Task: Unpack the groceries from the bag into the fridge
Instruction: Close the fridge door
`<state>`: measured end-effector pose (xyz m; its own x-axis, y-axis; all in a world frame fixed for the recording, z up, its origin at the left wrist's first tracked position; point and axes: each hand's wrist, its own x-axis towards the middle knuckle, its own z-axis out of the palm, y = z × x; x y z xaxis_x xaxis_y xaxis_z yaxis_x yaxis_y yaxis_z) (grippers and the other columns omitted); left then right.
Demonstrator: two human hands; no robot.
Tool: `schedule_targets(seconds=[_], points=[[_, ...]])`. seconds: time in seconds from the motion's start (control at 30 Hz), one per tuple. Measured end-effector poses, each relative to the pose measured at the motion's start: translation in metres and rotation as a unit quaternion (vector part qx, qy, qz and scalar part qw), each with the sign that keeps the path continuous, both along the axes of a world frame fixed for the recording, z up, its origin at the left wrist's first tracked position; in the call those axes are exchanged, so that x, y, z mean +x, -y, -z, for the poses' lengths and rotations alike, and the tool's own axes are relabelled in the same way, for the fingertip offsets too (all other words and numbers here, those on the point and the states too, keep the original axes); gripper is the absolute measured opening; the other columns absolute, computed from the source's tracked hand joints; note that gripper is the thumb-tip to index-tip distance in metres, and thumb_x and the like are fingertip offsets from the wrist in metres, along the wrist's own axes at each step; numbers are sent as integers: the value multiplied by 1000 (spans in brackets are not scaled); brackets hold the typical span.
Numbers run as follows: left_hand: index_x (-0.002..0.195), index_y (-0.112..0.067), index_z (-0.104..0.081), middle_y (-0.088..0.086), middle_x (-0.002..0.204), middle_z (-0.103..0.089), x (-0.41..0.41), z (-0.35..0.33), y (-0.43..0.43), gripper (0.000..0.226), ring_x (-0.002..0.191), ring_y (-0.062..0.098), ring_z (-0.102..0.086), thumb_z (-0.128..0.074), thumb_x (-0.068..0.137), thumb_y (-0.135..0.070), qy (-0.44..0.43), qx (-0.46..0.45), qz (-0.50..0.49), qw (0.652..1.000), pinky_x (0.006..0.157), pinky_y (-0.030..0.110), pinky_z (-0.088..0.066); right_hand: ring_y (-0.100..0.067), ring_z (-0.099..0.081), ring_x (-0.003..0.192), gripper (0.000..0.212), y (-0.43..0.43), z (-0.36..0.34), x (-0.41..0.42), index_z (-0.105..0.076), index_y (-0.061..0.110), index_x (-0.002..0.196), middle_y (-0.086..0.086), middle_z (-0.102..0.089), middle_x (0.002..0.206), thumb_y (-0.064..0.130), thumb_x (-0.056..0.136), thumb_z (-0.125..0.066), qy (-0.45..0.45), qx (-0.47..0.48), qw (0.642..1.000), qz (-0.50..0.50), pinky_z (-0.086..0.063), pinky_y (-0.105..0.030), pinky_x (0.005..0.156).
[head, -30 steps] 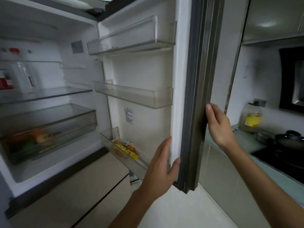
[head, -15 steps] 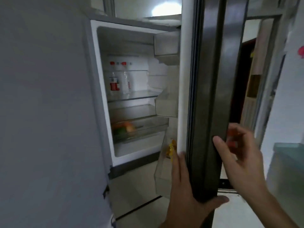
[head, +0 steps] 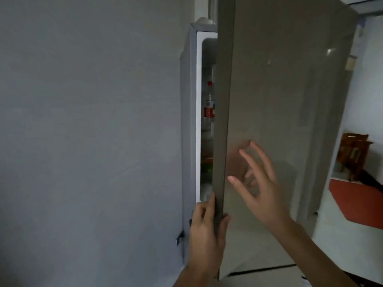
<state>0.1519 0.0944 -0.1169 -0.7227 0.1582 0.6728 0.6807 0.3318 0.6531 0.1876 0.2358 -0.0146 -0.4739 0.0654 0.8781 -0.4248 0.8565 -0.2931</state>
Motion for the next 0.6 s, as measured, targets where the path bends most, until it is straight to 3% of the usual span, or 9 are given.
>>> schedule_targets(seconds=[0.07, 0.17, 0.27, 0.37, 0.47, 0.53, 0.6], points=[[145, -23, -45, -9, 109, -53, -23, -4, 5, 57, 94, 6, -65, -64, 92, -34, 27, 19, -10, 999, 84, 30, -57, -18, -44, 133, 55, -8, 3, -25, -47, 20, 142, 2, -26, 159, 39, 92, -62, -5, 85, 995, 56, -39, -33, 105], [139, -20, -53, -4, 106, -60, -58, -14, 9, 53, 91, 6, -66, -70, 89, -13, 41, 30, -37, 998, 86, 29, -55, -22, -20, 148, 59, -14, 4, -58, -39, 20, 147, -3, -20, 162, 40, 93, -54, 21, 171, 981, 89, -29, -45, 114], [139, -17, -53, 0, 109, -62, -91, -19, 8, 50, 96, 14, -65, -64, 91, -8, 43, 8, -71, 997, 86, 32, -54, -20, -4, 151, 65, -16, 4, -88, -26, 20, 153, -4, -6, 164, 40, 96, -51, 76, 212, 970, 86, -22, -47, 119], [137, -19, -54, -5, 116, -55, -112, -22, 3, 45, 102, 17, -60, -60, 93, -11, 59, -25, -119, 991, 87, 32, -52, -21, 1, 151, 69, -15, 4, -114, -20, 20, 154, -5, 0, 164, 39, 96, -51, 106, 226, 964, 95, -20, -50, 119], [126, -22, -58, -8, 107, -45, -133, -27, -1, 34, 96, 17, -56, -63, 92, -20, 81, -33, -190, 978, 80, 32, -50, -20, 4, 151, 69, -15, 1, -136, -17, 21, 154, -3, 5, 164, 40, 95, -49, 136, 232, 957, 110, -16, -50, 120], [118, -20, -60, -8, 103, -45, -145, -32, -1, 26, 97, 18, -57, -62, 93, -25, 108, -47, -208, 971, 75, 26, -43, -21, 6, 151, 69, -13, -2, -147, -16, 21, 155, -4, 8, 164, 39, 96, -48, 158, 237, 951, 119, -16, -52, 120], [115, -18, -60, -3, 112, -49, -150, -37, -1, 24, 100, 20, -55, -61, 93, -24, 99, -91, -217, 967, 76, 25, -41, -22, 11, 150, 72, -11, -3, -151, -9, 22, 155, -4, 14, 163, 38, 96, -47, 183, 247, 942, 133, -14, -52, 120]])
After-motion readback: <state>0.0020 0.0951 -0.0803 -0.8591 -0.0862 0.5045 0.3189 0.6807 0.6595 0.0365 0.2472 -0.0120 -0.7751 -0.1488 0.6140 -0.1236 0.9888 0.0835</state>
